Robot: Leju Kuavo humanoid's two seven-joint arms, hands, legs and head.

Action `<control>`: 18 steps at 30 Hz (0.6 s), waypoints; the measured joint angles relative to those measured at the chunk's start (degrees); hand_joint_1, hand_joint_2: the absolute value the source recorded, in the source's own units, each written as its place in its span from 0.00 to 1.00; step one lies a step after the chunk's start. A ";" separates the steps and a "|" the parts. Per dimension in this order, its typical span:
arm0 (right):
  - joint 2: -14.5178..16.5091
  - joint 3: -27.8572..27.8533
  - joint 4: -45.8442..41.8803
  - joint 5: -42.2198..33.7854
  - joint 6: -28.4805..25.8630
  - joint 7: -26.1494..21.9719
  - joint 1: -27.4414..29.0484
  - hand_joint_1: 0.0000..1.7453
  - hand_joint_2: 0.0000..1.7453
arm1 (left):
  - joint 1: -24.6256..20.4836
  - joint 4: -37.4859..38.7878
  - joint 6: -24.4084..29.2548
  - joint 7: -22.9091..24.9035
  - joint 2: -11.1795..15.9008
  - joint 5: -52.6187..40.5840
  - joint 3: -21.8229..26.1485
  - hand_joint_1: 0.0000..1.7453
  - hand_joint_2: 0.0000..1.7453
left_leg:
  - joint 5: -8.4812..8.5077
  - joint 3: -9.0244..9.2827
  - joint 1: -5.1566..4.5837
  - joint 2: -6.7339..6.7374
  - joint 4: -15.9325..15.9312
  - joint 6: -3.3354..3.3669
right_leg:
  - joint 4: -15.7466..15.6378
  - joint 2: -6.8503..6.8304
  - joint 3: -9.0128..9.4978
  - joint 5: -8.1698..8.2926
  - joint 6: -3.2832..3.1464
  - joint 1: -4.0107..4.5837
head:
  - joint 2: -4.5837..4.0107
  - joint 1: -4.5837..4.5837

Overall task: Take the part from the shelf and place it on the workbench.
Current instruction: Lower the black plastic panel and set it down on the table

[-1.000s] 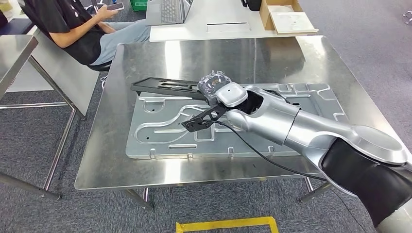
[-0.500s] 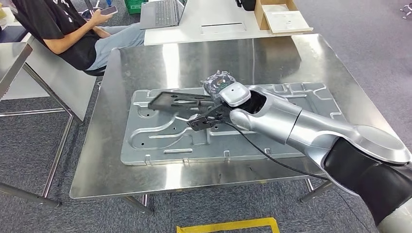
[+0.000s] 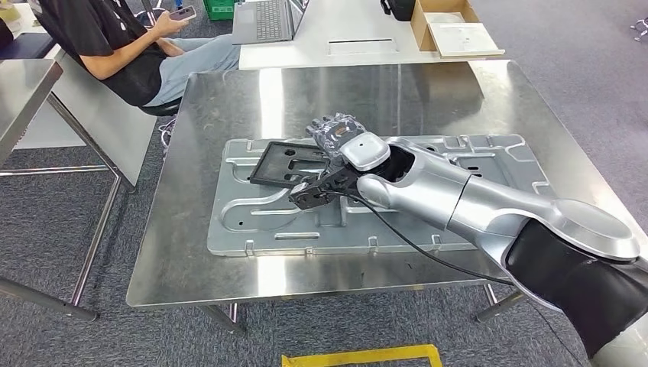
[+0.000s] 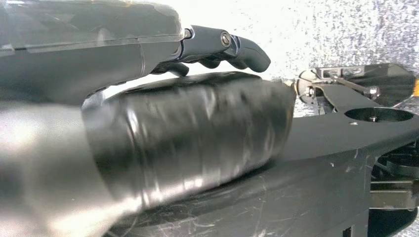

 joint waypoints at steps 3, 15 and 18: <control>0.04 0.01 0.04 0.01 -0.09 -0.10 -0.01 0.00 0.00 | 0.00 0.00 0.02 0.14 -0.01 -0.03 0.00 0.00 0.00 | 0.05 -0.48 -0.06 -0.03 0.50 -0.73 | -1.80 0.05 0.70 0.28 -0.60 0.34 | -0.01 -0.06; 0.03 0.06 0.44 0.02 -0.18 -0.25 0.19 0.00 0.00 | 0.05 0.02 0.37 0.66 0.04 -0.05 -0.02 0.00 0.00 | -4.67 0.13 0.54 0.10 5.74 -2.33 | -2.32 -0.17 -1.07 2.38 -1.65 -0.16 | -0.01 -0.43; -0.02 0.06 0.45 0.04 -0.20 -0.25 0.10 0.00 0.00 | 0.14 0.02 0.50 0.67 0.09 -0.04 -0.02 0.00 0.00 | -3.32 3.24 -0.04 0.09 -0.18 -1.31 | -2.50 -0.20 -1.28 3.05 -0.71 -0.07 | 0.00 -0.40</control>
